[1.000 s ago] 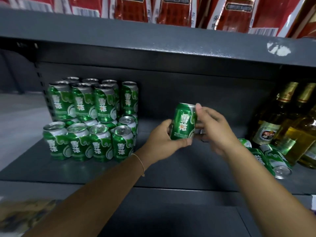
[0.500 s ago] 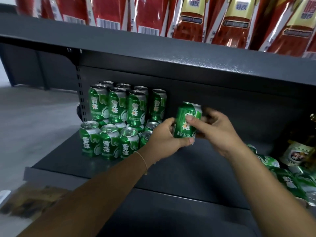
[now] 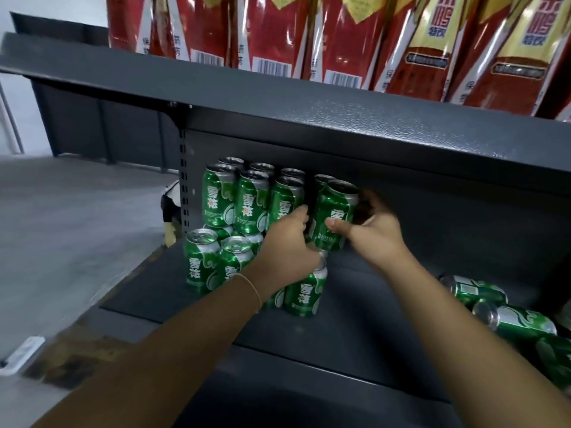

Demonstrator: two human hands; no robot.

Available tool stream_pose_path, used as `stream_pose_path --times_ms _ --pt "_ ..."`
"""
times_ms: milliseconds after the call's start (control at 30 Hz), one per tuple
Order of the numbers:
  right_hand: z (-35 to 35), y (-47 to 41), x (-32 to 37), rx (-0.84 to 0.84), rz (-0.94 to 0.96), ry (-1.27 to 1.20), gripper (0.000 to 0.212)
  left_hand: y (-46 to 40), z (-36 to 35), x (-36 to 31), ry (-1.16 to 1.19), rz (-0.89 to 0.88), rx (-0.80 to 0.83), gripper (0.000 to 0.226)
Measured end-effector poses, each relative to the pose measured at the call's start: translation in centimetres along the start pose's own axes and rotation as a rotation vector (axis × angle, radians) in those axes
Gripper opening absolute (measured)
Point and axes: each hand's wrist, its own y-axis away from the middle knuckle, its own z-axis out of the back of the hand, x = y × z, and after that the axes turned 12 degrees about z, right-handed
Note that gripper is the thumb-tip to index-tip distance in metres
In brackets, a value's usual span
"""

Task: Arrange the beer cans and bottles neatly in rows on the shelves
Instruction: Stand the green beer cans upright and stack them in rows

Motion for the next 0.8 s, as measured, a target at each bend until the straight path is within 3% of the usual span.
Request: stream_pose_path --times_ms 200,633,800 --pt "-1.4 -1.3 -1.2 0.021 -0.01 0.062 0.056 -0.7 1.7 1.4 0.081 0.057 0.064 0.066" --pt "-2.3 -1.9 -2.2 0.119 -0.02 0.202 0.051 -1.8 0.8 2.5 0.005 0.049 0.157 0.06" --pt "-2.4 -2.0 -2.2 0.122 -0.044 0.197 0.066 -2.0 0.5 2.7 -0.016 0.058 0.169 0.059"
